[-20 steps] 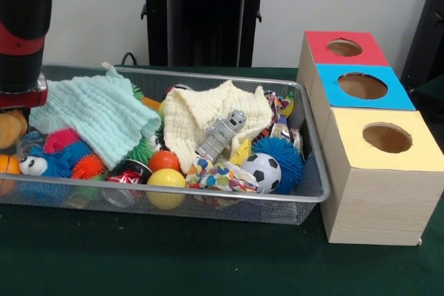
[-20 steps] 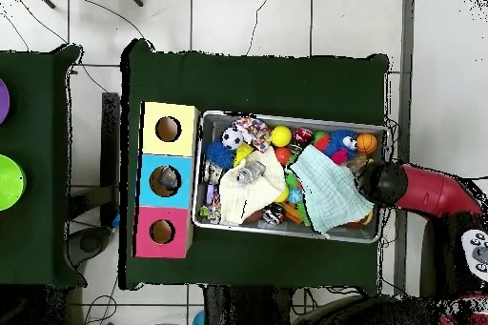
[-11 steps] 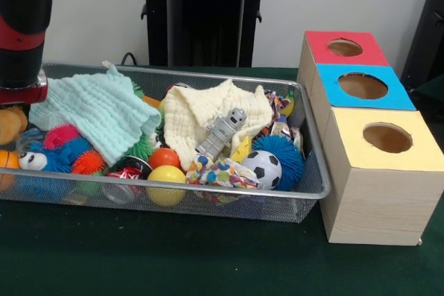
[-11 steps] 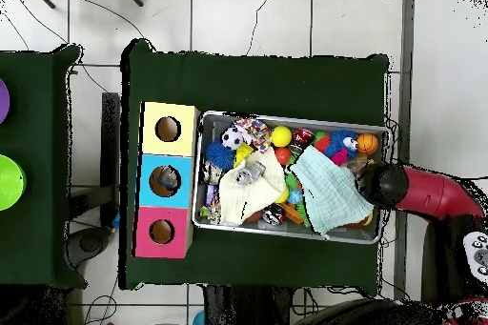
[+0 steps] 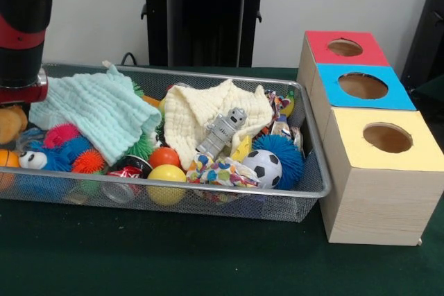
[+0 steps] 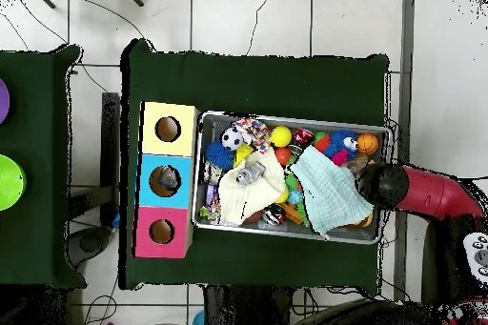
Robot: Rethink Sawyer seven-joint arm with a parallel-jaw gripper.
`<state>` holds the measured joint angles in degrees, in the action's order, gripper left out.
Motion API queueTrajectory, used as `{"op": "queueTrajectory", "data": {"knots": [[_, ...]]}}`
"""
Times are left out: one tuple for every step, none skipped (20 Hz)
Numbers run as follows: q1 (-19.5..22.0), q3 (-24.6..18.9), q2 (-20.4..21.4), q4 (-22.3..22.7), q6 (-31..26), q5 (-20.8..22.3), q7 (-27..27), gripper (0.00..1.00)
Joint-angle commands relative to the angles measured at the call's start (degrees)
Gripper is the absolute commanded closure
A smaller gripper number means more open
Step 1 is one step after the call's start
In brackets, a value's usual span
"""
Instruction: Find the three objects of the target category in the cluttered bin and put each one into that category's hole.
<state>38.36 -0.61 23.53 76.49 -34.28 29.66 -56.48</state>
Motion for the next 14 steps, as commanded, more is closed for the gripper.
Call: {"op": "queueTrajectory", "data": {"knots": [[-4.45, -6.46, 12.10, 8.10, -9.27, -7.25, -4.74, 1.00], [-4.53, -6.39, 12.11, 8.05, -9.42, -7.26, -4.79, 1.00], [-4.54, -6.39, 12.13, 8.04, -9.48, -7.29, -4.81, 1.00], [-4.64, -6.32, 12.12, 7.97, -9.55, -7.25, -4.81, 1.00], [-4.71, -6.26, 12.09, 7.87, -9.64, -7.22, -4.87, 1.00], [-4.75, -6.22, 12.10, 7.87, -9.65, -7.21, -4.90, 1.00], [-4.76, -6.19, 12.05, 7.80, -9.67, -7.19, -4.90, 1.00], [-4.79, -6.15, 11.97, 7.74, -9.72, -7.14, -4.88, 1.00], [-4.77, -6.15, 11.93, 7.74, -9.64, -7.10, -4.84, 1.00], [-4.75, -6.16, 11.89, 7.74, -9.56, -7.05, -4.81, 1.00], [-4.76, -6.16, 11.84, 7.68, -9.68, -7.08, -4.79, 1.00], [-4.78, -6.16, 11.79, 7.62, -9.79, -7.11, -4.78, 1.00], [-4.85, -6.08, 11.75, 7.52, -10.08, -7.14, -4.79, 1.00], [-4.92, -6.00, 11.70, 7.43, -10.38, -7.17, -4.80, 1.00]]}}
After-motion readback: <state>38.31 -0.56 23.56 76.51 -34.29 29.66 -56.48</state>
